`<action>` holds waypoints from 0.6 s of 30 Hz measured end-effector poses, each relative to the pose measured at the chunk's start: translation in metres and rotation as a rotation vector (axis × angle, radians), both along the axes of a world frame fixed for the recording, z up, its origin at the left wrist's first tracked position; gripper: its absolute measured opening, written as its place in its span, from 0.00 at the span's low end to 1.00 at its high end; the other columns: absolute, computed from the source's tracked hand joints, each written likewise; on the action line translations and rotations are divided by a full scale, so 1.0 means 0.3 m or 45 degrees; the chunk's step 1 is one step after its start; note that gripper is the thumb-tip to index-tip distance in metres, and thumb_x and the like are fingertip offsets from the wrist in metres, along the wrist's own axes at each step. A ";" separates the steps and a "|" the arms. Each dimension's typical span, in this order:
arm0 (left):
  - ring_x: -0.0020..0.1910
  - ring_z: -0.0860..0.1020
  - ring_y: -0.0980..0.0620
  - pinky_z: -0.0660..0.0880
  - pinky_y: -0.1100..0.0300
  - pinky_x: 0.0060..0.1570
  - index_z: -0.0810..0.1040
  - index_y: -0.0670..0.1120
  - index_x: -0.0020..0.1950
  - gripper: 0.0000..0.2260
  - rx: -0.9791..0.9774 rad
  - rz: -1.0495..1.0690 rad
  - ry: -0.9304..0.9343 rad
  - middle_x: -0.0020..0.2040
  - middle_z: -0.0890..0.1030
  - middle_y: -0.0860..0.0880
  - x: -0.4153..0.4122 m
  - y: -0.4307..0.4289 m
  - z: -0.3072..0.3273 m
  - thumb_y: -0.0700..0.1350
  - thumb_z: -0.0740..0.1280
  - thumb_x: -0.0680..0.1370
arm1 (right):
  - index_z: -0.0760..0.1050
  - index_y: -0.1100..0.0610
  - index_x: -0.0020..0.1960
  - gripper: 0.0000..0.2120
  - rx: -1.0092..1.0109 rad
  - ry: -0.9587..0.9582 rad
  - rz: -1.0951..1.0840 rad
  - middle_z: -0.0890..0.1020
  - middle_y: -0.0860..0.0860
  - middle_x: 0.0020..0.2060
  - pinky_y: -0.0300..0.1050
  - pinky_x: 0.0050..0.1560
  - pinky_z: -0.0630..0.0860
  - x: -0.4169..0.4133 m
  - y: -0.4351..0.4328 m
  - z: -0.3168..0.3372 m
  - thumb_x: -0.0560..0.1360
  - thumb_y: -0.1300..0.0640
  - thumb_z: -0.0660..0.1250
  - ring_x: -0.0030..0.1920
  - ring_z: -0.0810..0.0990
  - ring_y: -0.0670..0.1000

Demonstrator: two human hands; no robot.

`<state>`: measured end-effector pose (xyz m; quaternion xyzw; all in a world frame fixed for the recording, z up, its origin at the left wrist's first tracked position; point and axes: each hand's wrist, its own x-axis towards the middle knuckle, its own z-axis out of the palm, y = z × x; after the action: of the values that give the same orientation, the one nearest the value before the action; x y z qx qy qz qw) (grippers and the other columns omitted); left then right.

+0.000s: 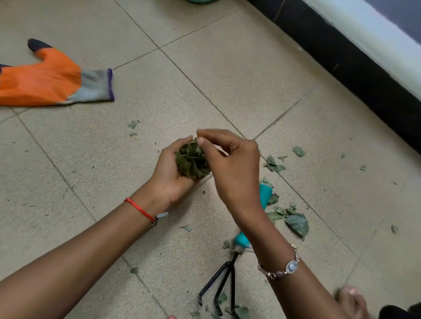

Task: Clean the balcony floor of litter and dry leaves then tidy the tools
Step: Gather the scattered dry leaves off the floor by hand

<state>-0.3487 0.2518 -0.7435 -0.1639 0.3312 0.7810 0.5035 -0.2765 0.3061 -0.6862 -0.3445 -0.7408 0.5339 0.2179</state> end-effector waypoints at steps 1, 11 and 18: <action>0.32 0.82 0.53 0.79 0.64 0.32 0.81 0.41 0.34 0.21 -0.002 -0.018 0.007 0.32 0.81 0.46 0.008 0.008 -0.002 0.43 0.55 0.81 | 0.83 0.59 0.50 0.08 0.010 -0.031 0.033 0.84 0.48 0.45 0.32 0.52 0.76 0.007 -0.002 0.002 0.73 0.64 0.69 0.48 0.81 0.39; 0.37 0.82 0.53 0.80 0.63 0.39 0.81 0.41 0.41 0.15 0.036 -0.005 -0.116 0.38 0.82 0.46 0.037 0.015 0.007 0.44 0.57 0.80 | 0.80 0.64 0.55 0.13 0.170 0.039 0.018 0.82 0.55 0.55 0.32 0.64 0.68 0.019 -0.021 -0.064 0.73 0.71 0.65 0.58 0.77 0.41; 0.29 0.77 0.55 0.75 0.69 0.32 0.77 0.44 0.30 0.20 0.047 0.090 -0.052 0.28 0.76 0.49 -0.010 -0.084 0.015 0.43 0.55 0.80 | 0.74 0.58 0.65 0.17 0.047 0.086 0.239 0.81 0.53 0.57 0.22 0.52 0.66 -0.047 -0.137 -0.018 0.78 0.66 0.57 0.51 0.75 0.34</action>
<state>-0.3517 0.2265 -0.7390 -0.1819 0.3004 0.8008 0.4852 -0.2907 0.2649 -0.6917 -0.2514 -0.7717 0.5496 0.1981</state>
